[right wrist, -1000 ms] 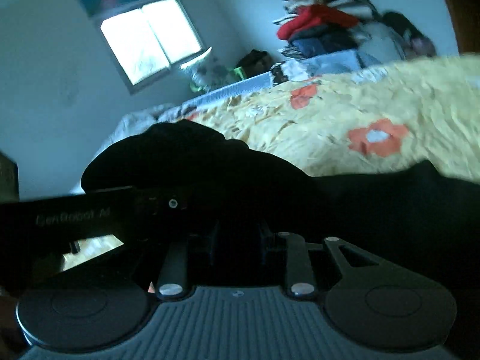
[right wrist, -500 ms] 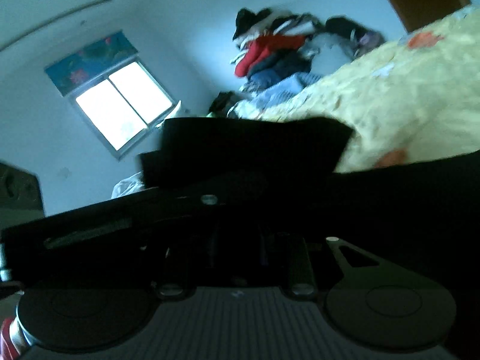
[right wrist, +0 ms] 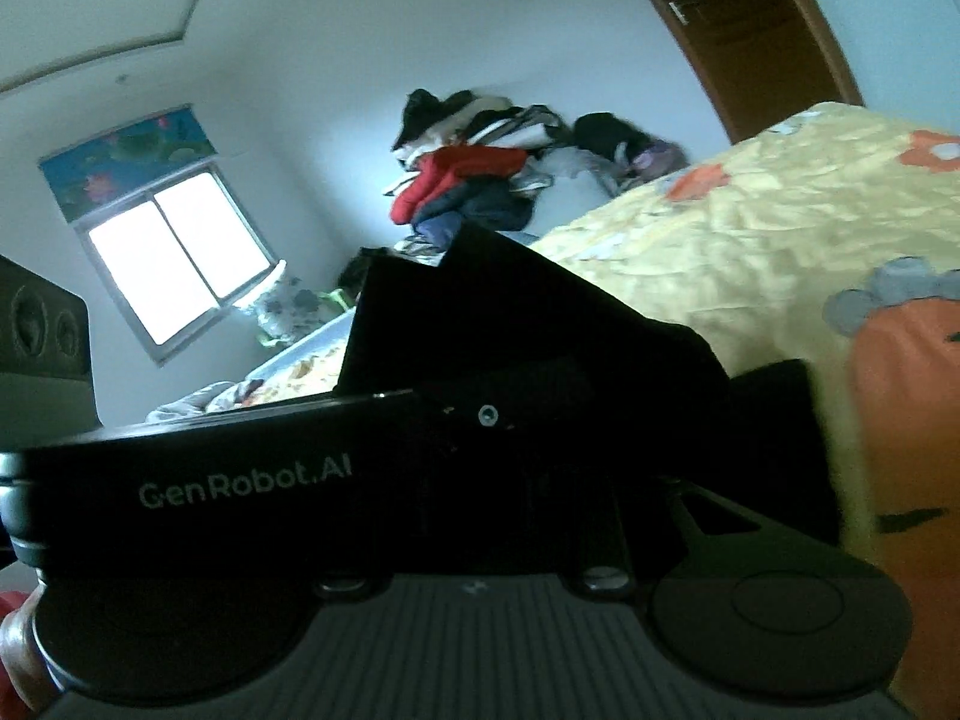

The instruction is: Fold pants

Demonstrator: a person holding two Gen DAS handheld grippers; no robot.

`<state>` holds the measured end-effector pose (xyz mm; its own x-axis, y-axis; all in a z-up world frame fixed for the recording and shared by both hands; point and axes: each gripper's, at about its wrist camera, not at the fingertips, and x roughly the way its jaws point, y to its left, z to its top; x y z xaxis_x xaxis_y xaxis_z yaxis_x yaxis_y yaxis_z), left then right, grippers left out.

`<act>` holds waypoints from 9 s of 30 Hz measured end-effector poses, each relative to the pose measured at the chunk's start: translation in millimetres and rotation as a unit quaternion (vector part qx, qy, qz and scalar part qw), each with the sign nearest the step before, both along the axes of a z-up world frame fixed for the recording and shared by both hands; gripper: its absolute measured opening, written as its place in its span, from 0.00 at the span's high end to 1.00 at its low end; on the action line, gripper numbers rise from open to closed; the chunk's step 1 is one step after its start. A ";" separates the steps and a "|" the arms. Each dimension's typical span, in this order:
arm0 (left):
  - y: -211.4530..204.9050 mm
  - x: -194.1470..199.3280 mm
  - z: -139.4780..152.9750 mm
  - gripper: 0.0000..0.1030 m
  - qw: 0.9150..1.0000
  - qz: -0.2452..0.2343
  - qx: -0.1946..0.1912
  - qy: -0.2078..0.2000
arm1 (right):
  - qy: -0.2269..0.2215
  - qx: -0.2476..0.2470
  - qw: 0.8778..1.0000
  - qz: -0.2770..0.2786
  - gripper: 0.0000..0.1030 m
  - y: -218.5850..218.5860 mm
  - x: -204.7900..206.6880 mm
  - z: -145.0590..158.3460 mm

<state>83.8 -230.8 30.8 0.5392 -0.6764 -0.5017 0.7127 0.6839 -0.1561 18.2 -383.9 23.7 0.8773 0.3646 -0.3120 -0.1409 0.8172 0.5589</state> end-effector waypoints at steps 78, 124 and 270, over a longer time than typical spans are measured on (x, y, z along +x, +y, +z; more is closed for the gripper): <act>76.7 -17.3 -60.3 0.00 0.984 0.132 0.124 0.001 | 0.096 -0.312 0.945 -0.018 0.19 3.3 1.2 -12.9; 150.7 58.9 -72.2 0.55 0.986 0.101 -0.045 0.126 | 0.082 -0.087 0.989 0.086 0.18 -36.7 28.8 -26.7; 221.4 -61.7 -35.9 0.00 0.938 0.336 0.081 -0.005 | 0.117 -0.292 0.949 -0.031 0.00 161.0 -51.2 -28.4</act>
<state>22.1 -9.5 -5.0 0.8216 -0.0983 -0.5616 0.1136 0.9935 -0.0077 -33.0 -222.9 -4.8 0.7737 0.0193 -0.6333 -0.0105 0.9998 0.0176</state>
